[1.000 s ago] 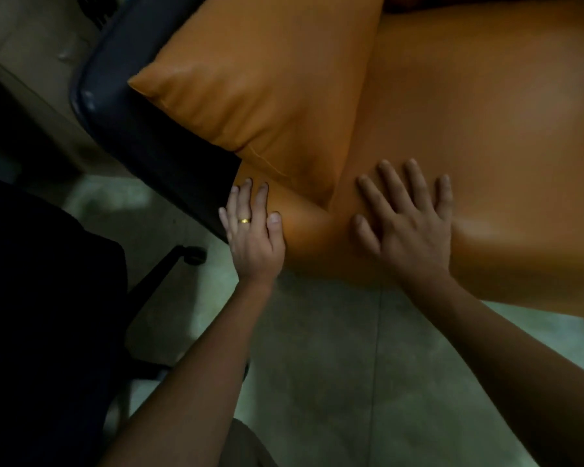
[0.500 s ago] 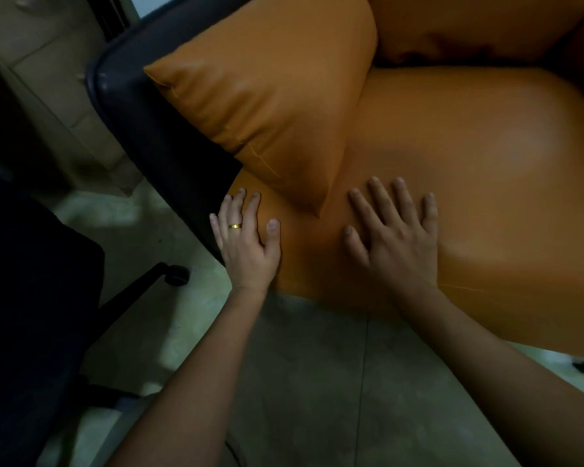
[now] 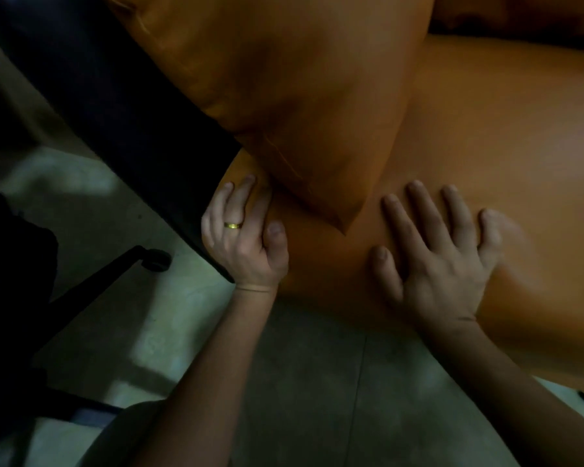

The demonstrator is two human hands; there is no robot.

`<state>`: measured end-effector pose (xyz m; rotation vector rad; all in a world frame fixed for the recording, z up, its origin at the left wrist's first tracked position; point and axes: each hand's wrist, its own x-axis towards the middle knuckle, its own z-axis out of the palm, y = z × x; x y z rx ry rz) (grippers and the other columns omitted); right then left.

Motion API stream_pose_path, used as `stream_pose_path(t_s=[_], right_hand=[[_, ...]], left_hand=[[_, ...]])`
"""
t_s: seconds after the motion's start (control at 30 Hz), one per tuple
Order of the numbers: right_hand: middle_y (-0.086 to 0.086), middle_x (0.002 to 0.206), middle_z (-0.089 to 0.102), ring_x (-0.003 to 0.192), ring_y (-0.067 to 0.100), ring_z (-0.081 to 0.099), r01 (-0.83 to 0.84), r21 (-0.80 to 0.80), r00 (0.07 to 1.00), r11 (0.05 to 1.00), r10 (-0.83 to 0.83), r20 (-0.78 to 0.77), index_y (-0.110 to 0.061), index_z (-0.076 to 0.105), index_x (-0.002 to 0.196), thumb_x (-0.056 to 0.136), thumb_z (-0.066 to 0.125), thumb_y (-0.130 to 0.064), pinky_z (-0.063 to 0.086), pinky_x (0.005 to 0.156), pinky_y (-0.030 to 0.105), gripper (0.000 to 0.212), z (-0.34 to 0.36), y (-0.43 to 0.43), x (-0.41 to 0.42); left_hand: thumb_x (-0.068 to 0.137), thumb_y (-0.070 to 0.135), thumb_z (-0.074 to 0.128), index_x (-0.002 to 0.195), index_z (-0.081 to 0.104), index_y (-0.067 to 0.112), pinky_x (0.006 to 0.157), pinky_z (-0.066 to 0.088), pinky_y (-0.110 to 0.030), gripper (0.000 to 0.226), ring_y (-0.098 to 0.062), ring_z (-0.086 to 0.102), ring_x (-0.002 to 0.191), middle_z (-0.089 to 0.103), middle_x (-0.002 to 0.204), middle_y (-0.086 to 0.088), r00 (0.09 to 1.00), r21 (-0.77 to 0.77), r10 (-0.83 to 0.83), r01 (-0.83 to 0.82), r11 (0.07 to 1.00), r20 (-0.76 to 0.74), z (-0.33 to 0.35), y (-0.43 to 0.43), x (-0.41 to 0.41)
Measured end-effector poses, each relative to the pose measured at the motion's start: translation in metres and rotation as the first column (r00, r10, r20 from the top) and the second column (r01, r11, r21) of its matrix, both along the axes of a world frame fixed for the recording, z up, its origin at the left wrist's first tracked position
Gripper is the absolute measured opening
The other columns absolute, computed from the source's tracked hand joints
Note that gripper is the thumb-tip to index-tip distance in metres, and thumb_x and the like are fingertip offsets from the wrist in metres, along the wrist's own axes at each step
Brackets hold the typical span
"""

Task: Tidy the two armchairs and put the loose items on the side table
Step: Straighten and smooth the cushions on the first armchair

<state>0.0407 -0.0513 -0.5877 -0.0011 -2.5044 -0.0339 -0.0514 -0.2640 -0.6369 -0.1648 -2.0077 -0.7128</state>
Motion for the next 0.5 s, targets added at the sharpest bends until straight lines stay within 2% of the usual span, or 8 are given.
stream_pose_path(t_s=[0.13,0.23,0.4,0.5], right_hand=[[0.007,0.150,0.051,0.140,0.038,0.043,-0.056,0.011,0.994,0.998,0.057,-0.097,-0.025,0.053,0.145,0.096,0.045,-0.053,0.028,0.111,0.061,0.057,-0.009,0.001,-0.004],[0.006,0.150,0.051,0.140,0.038,0.043,-0.062,-0.002,0.992,0.998,0.062,-0.108,-0.026,0.054,0.144,0.095,0.046,-0.053,0.028,0.112,0.061,0.057,-0.008,0.002,-0.004],[0.004,0.150,0.051,0.141,0.035,0.043,-0.028,-0.011,0.997,1.000,0.027,-0.076,-0.028,0.054,0.144,0.096,0.045,-0.055,0.027,0.114,0.059,0.056,-0.003,0.000,-0.001],[0.002,0.151,0.051,0.142,0.032,0.042,-0.006,-0.029,0.999,1.000,0.005,-0.045,-0.031,0.054,0.143,0.096,0.044,-0.057,0.025,0.116,0.057,0.055,0.001,-0.002,0.002]], left_hand=[[0.100,0.051,0.021,0.111,0.076,0.013,0.099,0.039,-0.044,0.067,-0.032,0.058,0.121,0.070,0.123,-0.006,0.998,-0.003,0.036,-0.037,0.999,-0.058,-0.004,-0.002,-0.007],[0.100,0.053,0.018,0.114,0.073,0.017,0.101,0.036,-0.042,0.067,-0.030,0.057,0.122,0.069,0.123,-0.005,0.998,-0.015,0.029,-0.030,0.999,-0.047,-0.003,-0.001,-0.006],[0.101,0.053,0.020,0.121,0.070,0.020,0.107,0.030,-0.038,0.063,-0.028,0.053,0.126,0.067,0.126,-0.003,0.999,-0.032,0.014,-0.012,0.999,0.050,0.006,-0.003,0.003],[0.098,0.042,0.035,0.126,0.068,0.020,0.110,0.028,-0.041,0.049,-0.028,0.048,0.131,0.062,0.134,-0.004,0.985,-0.075,-0.050,0.064,0.995,0.167,0.016,-0.012,0.012]])
